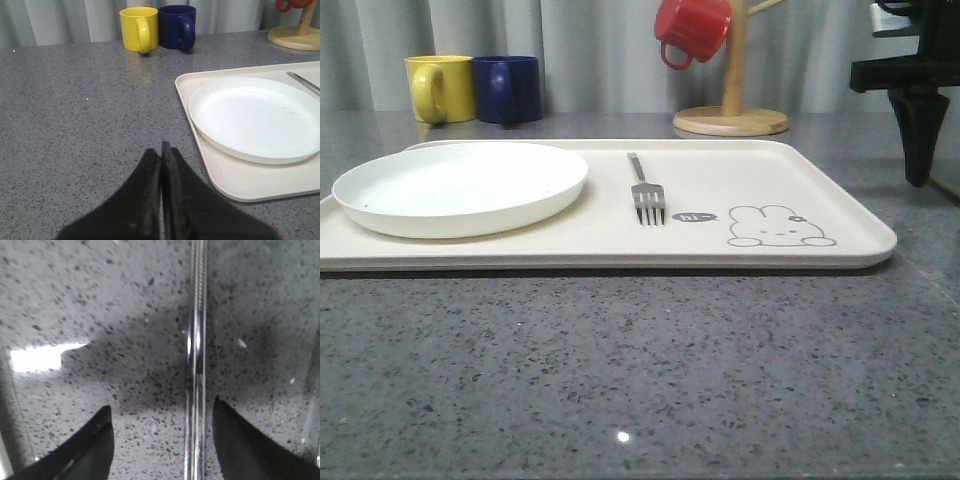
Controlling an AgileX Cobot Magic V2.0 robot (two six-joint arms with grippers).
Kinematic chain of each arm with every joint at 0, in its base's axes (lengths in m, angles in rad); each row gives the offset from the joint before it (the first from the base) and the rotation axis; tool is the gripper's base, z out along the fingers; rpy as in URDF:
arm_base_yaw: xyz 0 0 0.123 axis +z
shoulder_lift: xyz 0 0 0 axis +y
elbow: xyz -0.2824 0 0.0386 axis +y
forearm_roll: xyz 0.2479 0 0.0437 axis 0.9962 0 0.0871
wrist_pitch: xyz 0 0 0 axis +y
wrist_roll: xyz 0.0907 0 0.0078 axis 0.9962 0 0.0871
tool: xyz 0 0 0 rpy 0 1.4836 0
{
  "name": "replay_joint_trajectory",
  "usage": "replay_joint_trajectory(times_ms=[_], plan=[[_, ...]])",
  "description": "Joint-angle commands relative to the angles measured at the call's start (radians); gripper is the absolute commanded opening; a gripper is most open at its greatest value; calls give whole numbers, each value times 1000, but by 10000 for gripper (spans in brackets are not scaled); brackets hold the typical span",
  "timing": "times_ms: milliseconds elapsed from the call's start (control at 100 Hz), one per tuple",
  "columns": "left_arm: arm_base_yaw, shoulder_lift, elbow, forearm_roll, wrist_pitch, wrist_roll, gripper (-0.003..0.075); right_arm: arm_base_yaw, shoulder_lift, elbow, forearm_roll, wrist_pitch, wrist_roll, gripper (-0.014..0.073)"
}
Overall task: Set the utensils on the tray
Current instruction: 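Move the right gripper back and grasp the metal chopsticks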
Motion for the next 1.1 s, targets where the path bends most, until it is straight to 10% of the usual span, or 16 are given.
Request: replay_joint_trajectory(times_ms=[0, 290, 1090], plan=[[-5, 8, -25, -2, -71, 2, -19, -15, -57, -4, -3, 47, -14, 445], [-5, 8, -25, -2, -71, 2, -19, -35, -46, 31, -1, 31, -15, 432], [-5, 8, -25, -2, -71, 2, -19, -35, -33, 30, 2, 16, -15, -67]])
